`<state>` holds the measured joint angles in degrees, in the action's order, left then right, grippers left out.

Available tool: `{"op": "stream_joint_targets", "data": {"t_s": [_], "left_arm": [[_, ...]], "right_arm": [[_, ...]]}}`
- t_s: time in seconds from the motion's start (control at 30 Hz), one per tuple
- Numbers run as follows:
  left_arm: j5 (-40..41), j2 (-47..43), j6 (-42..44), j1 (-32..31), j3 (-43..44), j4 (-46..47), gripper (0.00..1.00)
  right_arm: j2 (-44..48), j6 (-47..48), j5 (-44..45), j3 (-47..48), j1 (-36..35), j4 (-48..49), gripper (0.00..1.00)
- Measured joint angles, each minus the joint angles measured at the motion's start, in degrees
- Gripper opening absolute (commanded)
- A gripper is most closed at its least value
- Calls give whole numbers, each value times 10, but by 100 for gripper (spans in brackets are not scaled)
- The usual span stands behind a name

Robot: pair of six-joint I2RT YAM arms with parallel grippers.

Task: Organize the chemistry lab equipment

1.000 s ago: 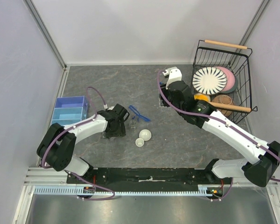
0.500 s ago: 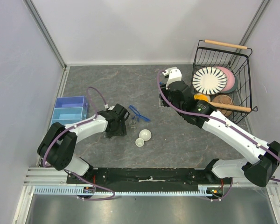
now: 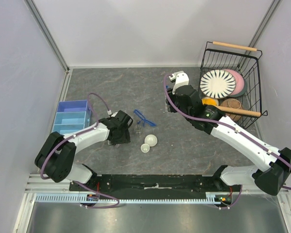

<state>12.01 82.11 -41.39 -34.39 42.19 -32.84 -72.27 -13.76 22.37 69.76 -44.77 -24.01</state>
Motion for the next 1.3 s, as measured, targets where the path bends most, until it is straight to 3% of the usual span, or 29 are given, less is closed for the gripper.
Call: {"op": "stream_joint_targets", "data": {"t_s": [0.5, 1.0, 1.1, 1.3], "left_arm": [[-7, -42, -25, -28, -35, 2, 56], [-14, -49, -37, -44, -43, 3, 20], [-16, -48, -37, -44, -43, 3, 2], [-16, -41, -36, -47, -36, 4, 2]], "right_arm": [[13, -15, -13, -17, -8, -1, 31], [30, -21, -13, -18, -22, -10, 32], [30, -21, -13, -18, -26, -15, 33], [33, -21, -5, -18, -30, -30, 33]]}}
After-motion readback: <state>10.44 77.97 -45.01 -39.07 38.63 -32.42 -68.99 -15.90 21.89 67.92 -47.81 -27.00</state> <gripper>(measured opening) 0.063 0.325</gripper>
